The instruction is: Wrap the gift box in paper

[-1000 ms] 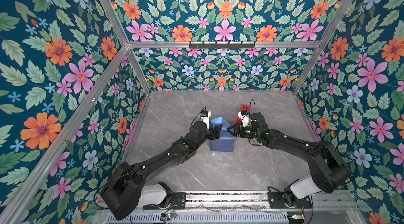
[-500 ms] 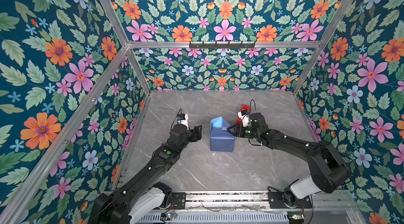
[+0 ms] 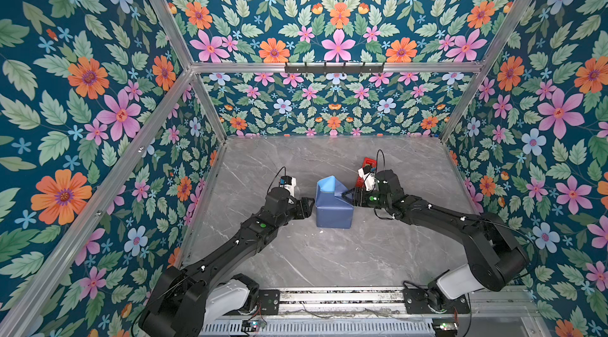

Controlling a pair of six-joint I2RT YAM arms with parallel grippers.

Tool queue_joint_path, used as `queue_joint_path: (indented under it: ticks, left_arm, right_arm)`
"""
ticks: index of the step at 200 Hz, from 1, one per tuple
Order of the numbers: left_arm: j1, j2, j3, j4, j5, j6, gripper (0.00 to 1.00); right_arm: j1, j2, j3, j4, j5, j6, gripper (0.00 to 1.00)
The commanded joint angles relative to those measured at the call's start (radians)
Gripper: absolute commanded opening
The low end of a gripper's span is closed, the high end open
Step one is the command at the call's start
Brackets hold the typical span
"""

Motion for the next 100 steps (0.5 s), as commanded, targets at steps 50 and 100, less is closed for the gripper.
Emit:
queue_joint_path:
  ticks: [50, 100]
  left_arm:
    - [-0.027, 0.036, 0.021, 0.066, 0.016, -0.007, 0.69]
    - [-0.026, 0.085, 0.053, 0.071, 0.002, 0.019, 0.69]
  right_arm:
    - [0.001, -0.001, -0.007, -0.079, 0.025, -0.011, 0.57]
    - [0.001, 0.0, -0.007, -0.079, 0.024, -0.01, 0.57]
